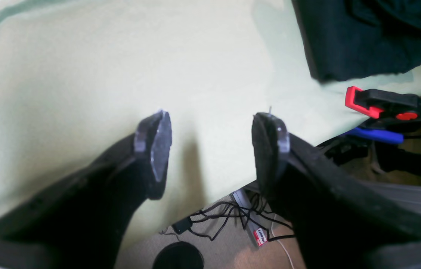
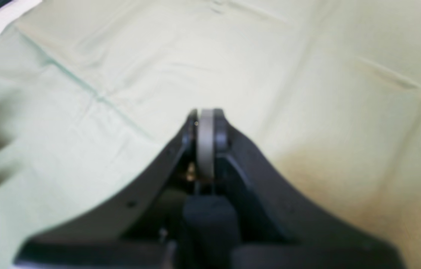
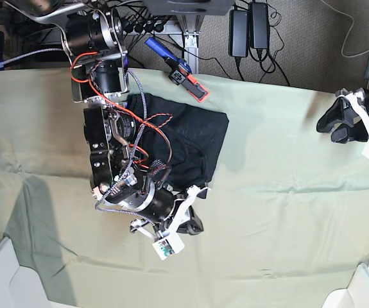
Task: Fold the T-shirt properly
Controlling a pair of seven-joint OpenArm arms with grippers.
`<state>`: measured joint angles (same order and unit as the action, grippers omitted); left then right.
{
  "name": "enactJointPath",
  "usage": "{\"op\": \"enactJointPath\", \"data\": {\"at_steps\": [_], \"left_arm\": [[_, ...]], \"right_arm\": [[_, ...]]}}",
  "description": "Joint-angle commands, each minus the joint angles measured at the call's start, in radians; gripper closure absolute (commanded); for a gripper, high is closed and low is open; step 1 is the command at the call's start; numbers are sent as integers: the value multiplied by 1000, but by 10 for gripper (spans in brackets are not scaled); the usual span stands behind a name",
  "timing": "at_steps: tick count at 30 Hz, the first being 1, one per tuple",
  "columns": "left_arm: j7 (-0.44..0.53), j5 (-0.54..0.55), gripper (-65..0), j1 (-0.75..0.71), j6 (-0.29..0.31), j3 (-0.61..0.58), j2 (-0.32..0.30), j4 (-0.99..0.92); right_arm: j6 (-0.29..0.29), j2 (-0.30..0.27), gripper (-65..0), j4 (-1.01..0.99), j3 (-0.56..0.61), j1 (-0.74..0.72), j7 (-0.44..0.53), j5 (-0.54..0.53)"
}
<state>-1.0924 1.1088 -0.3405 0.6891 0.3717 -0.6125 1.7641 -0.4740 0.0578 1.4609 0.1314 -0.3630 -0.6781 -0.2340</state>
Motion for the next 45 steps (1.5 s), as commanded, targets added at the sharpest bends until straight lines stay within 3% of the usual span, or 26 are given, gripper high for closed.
{"op": "enactJointPath", "data": {"at_steps": [1, 4, 9, 20, 22, 24, 26, 30, 36, 45], "left_arm": [[19, 16, -376, 5, 9, 9, -19, 14], [19, 16, -376, 5, 9, 9, -20, 14], [18, 17, -376, 5, 9, 9, -20, 14], [-11, 85, -370, 5, 9, 3, -22, 18], [-3, 84, -282, 8, 9, -21, -22, 28], [18, 78, -123, 16, 9, -70, -19, 46], [51, 30, -8, 42, 9, -138, -13, 61], [86, -69, 0, 134, 9, -262, 11, 74], [85, -113, 0, 239, 9, -407, 87, 75], [90, -123, 0, 250, 9, -576, 147, 75]], "right_arm": [[-73, 9, 0, 17, 0, -22, 23, -40], [-73, 9, 0, 51, -12, -22, -6, -100], [-73, -11, 0, 180, -122, -17, -157, -206], [-76, -187, 0, 199, -334, 180, -196, -358], [-76, -215, 0, 199, -362, 230, -196, -378], [-76, -233, 0, 199, -389, 272, -195, -399], [-76, -241, 0, 199, -415, 300, -194, -411], [-76, -240, 0, 198, -442, 338, -195, -429], [-76, -240, 0, 198, -442, 367, -198, -439], [-80, -238, 0, 200, -441, 388, -243, -512]]}}
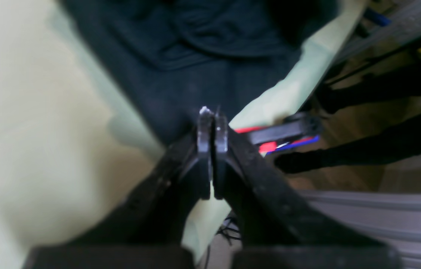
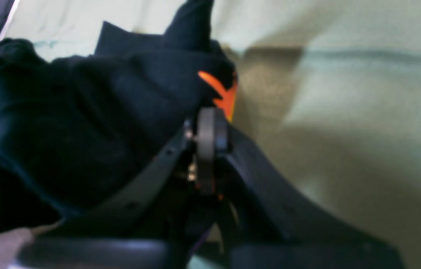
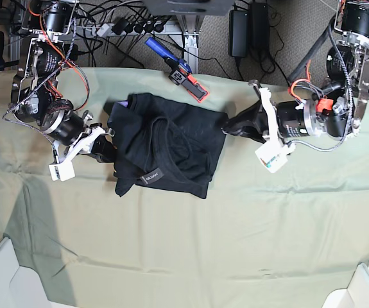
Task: Fold the T-shirt properly
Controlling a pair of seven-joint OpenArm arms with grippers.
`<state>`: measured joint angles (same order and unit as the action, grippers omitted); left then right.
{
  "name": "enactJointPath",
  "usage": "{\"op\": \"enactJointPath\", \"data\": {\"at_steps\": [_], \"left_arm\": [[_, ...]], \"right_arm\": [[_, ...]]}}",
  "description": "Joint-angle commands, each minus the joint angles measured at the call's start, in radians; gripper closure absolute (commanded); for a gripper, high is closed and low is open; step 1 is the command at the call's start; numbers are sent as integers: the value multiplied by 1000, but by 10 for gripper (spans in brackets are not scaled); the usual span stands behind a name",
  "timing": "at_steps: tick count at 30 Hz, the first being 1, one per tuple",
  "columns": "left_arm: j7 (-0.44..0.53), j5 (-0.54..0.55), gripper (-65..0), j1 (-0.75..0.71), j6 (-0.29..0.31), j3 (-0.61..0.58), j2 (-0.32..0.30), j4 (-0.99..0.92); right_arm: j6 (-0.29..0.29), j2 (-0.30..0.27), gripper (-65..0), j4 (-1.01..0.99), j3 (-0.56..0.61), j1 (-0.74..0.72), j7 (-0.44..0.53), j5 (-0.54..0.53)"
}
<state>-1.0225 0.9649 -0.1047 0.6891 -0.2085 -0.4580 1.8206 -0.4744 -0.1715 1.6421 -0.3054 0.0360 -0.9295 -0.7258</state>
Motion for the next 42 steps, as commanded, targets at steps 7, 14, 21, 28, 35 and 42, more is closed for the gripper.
{"op": "enactJointPath", "data": {"at_steps": [7, 14, 21, 28, 35, 42], "left_arm": [[55, -29, 0, 49, 9, -14, 74, 17], [100, -93, 0, 97, 9, -35, 123, -32], [114, -152, 0, 165, 9, -163, 196, -128], [130, -181, 0, 197, 9, -196, 262, -132], [130, -169, 0, 227, 9, -206, 341, -132], [147, -226, 0, 226, 9, -338, 481, -132]], "right_arm": [[-80, -8, 0, 19, -5, -10, 8, -17], [-80, -2, 0, 19, -5, -11, 9, -16], [-80, 39, 0, 19, -2, -13, 11, -38], [-80, 44, 0, 19, -1, -13, 12, -37], [-80, 30, 0, 19, -27, -13, 16, -22], [-80, -41, 0, 19, -214, -13, 30, -44]]}}
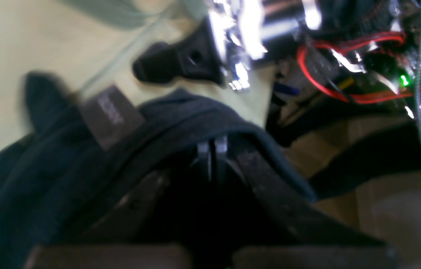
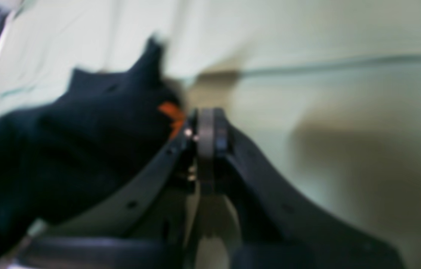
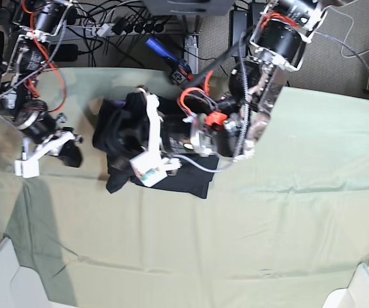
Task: Fold the T-shirt properly
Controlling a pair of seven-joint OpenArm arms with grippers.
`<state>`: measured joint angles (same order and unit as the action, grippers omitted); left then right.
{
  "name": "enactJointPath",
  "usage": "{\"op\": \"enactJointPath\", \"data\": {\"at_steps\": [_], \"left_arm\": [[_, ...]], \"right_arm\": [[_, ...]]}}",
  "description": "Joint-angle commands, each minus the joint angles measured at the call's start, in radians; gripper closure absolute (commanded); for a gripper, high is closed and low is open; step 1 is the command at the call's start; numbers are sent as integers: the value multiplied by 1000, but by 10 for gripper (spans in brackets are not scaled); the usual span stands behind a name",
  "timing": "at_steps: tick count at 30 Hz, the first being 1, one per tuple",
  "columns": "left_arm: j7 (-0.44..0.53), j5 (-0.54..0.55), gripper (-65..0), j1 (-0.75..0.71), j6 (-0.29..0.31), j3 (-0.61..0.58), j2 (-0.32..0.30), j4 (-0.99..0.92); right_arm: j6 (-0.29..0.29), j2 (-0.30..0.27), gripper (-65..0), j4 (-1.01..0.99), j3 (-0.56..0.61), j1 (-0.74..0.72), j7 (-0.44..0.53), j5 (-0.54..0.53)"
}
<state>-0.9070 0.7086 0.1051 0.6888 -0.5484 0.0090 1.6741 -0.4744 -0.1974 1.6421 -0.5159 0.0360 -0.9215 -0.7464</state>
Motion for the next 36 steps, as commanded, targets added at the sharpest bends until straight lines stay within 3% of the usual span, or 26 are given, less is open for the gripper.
{"op": "enactJointPath", "data": {"at_steps": [1, 5, 11, 13, 16, 20, 27, 36], "left_arm": [[48, -5, 0, 16, 9, -28, 39, 14], [120, -127, 0, 16, 9, -171, 147, 0], [340, -321, 0, 109, 9, -420, 148, -118], [374, -388, 0, 123, 9, -473, 148, -141], [370, -405, 0, 134, 9, -513, 148, -151], [307, -406, 0, 134, 9, -474, 148, -147], [196, -359, 0, 161, 9, -296, 148, -16], [198, -329, 0, 191, 9, -110, 23, 76]], "right_arm": [[-80, -30, 0, 19, -28, -13, 17, -25], [-80, -97, 0, 19, -103, -11, -23, -72], [-80, -160, 0, 19, -126, -10, -30, -92], [-80, -163, 0, 19, -126, -11, -27, -92], [-80, -163, 0, 19, -126, -11, -5, -92], [-80, -163, 0, 19, -126, -13, 0, -105], [-103, -146, 0, 20, -105, -16, -11, -179], [-106, -75, 0, 33, 23, -109, -25, -186]]}}
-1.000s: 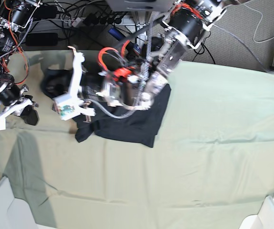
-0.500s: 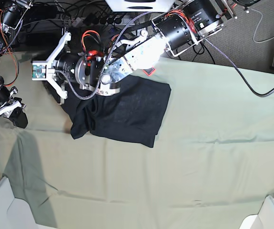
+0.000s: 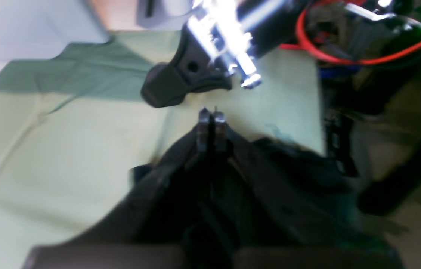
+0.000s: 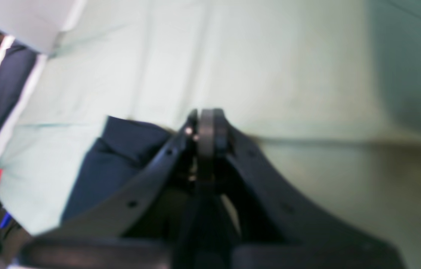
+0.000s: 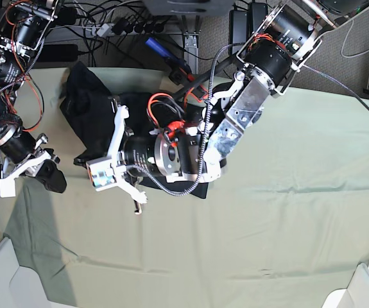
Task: Fold the T-shirt properly
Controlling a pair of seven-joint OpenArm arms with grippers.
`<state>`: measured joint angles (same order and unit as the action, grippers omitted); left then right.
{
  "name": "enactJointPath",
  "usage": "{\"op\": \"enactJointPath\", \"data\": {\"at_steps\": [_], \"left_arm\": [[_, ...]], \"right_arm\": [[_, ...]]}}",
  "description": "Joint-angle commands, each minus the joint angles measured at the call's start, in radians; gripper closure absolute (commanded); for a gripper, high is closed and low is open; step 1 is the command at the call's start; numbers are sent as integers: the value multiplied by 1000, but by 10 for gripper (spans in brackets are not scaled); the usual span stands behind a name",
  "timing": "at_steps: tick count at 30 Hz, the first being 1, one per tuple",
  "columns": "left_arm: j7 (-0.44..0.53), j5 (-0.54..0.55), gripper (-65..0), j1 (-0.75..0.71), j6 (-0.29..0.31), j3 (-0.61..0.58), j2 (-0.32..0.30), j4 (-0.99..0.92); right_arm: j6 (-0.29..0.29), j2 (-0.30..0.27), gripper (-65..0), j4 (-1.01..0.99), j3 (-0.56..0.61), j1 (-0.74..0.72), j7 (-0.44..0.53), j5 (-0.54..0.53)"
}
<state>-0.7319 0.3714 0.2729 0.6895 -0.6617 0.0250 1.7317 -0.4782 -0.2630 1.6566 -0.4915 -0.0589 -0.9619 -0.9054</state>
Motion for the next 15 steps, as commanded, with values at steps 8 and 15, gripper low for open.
{"op": "enactJointPath", "data": {"at_steps": [8, 15], "left_arm": [[21, 89, 0, 23, 9, 294, -248, 18], [-40, 251, 0, -27, 9, 503, -417, 18]], "right_arm": [[-103, 82, 0, 90, 272, -6, -80, -74], [-114, 89, 0, 298, 409, 79, -91, -60]]}}
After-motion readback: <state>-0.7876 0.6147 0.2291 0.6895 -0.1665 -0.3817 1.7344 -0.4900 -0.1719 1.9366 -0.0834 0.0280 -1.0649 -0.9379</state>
